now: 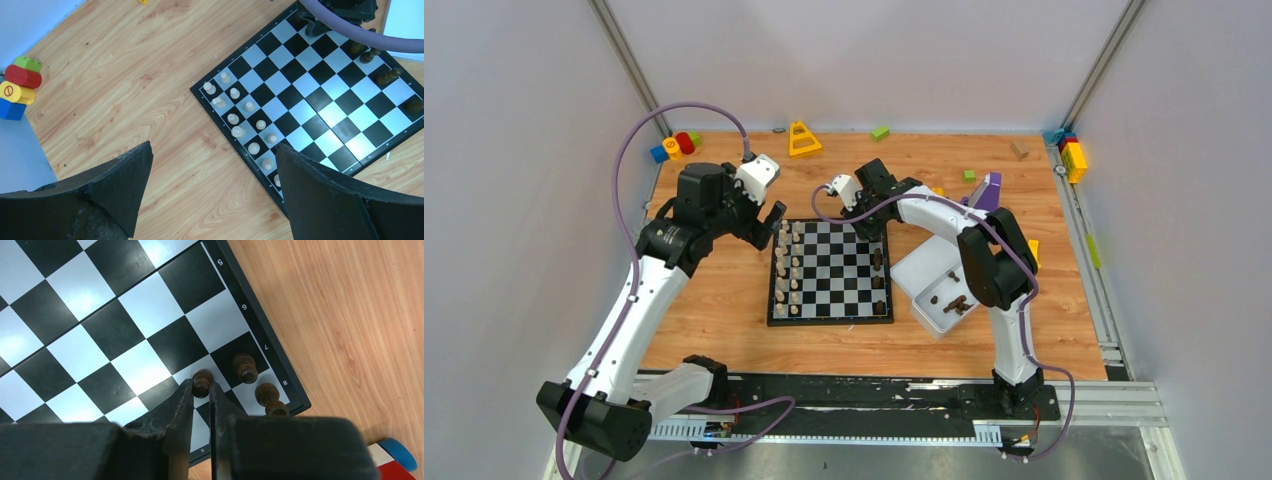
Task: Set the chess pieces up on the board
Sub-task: Place the chess piece on the chessboard, then pick up the chess piece from the storage box.
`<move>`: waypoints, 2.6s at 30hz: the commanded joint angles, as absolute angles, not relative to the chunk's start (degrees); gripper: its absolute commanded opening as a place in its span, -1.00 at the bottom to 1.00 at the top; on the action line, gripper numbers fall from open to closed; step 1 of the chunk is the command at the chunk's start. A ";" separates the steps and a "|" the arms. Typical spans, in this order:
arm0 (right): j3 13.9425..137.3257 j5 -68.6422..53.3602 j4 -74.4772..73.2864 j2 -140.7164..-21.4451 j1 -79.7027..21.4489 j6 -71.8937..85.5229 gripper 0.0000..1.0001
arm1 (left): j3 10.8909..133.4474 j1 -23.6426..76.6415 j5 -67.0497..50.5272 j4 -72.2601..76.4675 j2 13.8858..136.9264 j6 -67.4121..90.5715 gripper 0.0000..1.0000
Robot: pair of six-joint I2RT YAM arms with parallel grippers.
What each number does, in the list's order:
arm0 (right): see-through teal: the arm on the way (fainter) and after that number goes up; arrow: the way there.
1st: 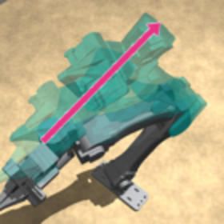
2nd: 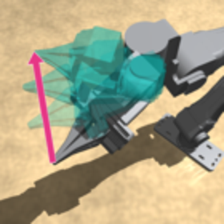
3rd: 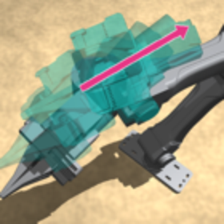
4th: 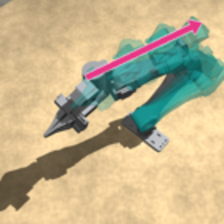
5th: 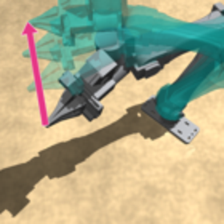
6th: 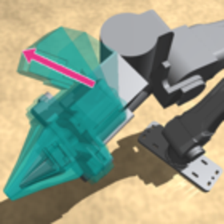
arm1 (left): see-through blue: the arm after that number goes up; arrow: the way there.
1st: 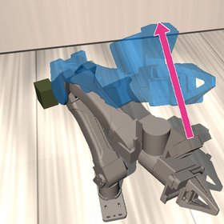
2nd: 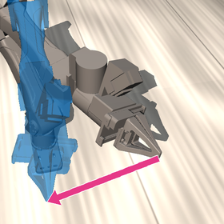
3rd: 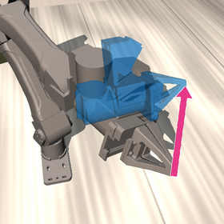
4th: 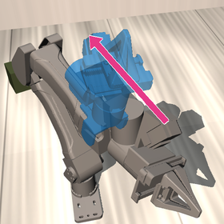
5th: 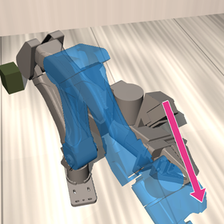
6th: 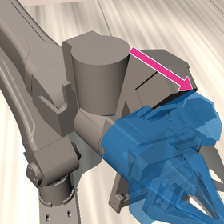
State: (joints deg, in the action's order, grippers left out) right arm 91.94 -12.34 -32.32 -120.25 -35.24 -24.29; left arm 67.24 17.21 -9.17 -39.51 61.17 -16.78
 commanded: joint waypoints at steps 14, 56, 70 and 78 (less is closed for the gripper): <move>94.70 -11.71 -32.23 -119.72 -35.68 -24.28 -0.39 | 68.25 16.79 -10.20 -37.35 60.29 -16.07 1.00; 47.27 -16.02 -40.55 -69.06 -23.06 -25.11 -0.16 | 67.24 16.79 -12.74 -36.99 62.05 -18.26 1.00; 46.09 -17.27 -35.81 -76.49 -23.03 -26.01 -0.20 | 66.99 16.79 -12.82 -36.75 62.03 -18.54 1.00; 45.91 -17.98 -34.78 -79.31 -23.03 -26.95 -0.25 | 66.93 16.79 -12.82 -36.74 61.94 -18.64 1.00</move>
